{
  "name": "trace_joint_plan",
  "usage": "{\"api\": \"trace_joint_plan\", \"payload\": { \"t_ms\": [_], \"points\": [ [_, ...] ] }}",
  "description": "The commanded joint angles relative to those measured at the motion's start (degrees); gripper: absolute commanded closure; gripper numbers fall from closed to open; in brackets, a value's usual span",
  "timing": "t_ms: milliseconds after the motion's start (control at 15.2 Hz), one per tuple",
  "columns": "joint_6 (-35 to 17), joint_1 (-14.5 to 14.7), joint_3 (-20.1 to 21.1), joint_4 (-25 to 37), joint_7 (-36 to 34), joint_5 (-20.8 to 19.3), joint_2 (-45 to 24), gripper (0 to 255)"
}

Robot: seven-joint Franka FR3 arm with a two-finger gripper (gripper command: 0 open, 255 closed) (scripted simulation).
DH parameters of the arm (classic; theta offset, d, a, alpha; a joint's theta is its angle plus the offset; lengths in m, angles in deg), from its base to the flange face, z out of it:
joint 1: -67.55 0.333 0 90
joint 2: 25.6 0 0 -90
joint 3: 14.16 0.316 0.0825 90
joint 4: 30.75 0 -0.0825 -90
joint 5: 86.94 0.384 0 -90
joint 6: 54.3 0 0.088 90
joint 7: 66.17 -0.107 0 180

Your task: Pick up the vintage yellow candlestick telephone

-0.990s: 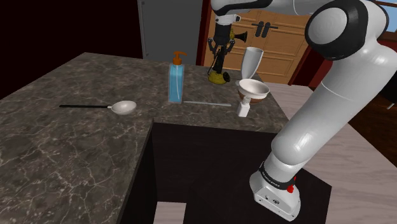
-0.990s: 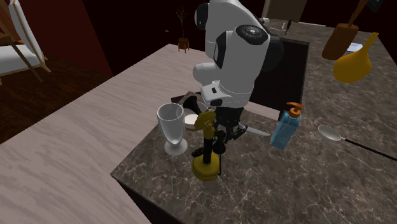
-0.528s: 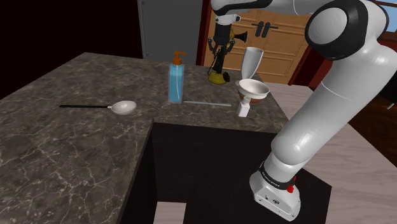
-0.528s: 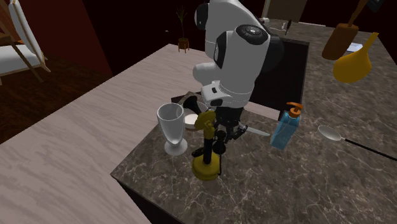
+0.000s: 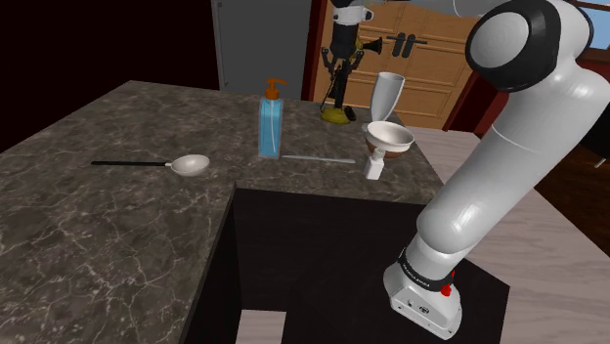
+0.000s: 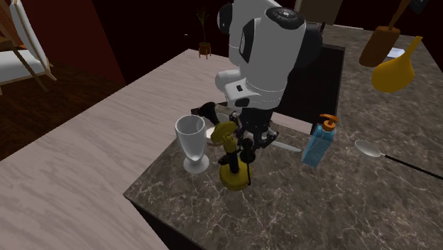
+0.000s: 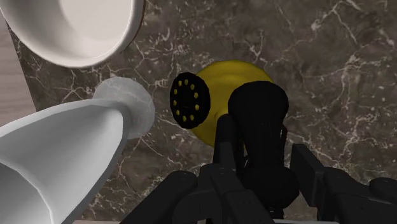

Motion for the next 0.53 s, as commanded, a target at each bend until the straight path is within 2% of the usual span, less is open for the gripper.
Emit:
{"api": "trace_joint_plan", "payload": {
  "t_ms": [0,462],
  "points": [
    [1.7,0.1,0.1,2.0,0.0,0.0,-0.3,255],
    [6.8,0.1,0.1,8.4,0.6,0.2,-1.6,255]
  ]
}}
